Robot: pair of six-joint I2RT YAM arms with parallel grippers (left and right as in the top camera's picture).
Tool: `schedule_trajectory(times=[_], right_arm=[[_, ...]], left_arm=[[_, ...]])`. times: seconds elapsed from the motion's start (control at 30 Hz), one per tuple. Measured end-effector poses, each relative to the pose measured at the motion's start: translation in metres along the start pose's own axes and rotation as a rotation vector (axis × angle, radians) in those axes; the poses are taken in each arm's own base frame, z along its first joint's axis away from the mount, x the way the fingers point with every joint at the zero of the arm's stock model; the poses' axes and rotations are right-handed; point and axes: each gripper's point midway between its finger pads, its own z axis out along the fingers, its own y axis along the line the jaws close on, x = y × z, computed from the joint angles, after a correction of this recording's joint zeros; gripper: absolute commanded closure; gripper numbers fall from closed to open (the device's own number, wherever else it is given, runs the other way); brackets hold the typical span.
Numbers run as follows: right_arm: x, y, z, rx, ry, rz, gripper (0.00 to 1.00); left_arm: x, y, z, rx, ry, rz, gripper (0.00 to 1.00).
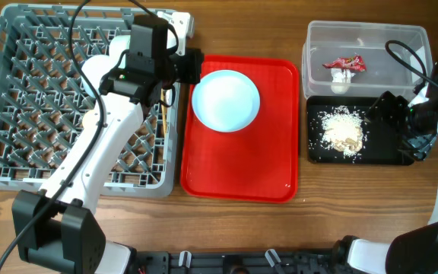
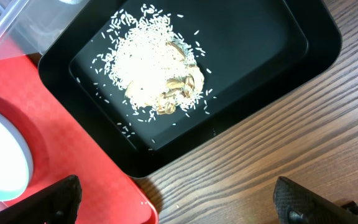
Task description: Sort waste into correct bins and load items into the dishwasher rack
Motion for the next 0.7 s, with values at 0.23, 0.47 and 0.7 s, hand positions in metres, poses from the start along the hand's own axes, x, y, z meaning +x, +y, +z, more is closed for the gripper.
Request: schedule_trajectory(times=[0.23, 0.47, 0.7], right_arm=[[0.0, 0.0, 0.0, 0.0, 0.0, 0.0, 0.0], [0.0, 0.0, 0.0, 0.0, 0.0, 0.0, 0.0], [0.0, 0.0, 0.0, -0.001, 0.0, -0.001, 0.0]], left_arm=[[0.014, -0.001, 0.0, 0.01, 0.058, -0.081, 0.96], [0.034, 0.002, -0.003, -0.028, 0.135, -0.422, 0.96], [0.039, 0.003, -0.003, -0.054, 0.152, -0.638, 0.96]])
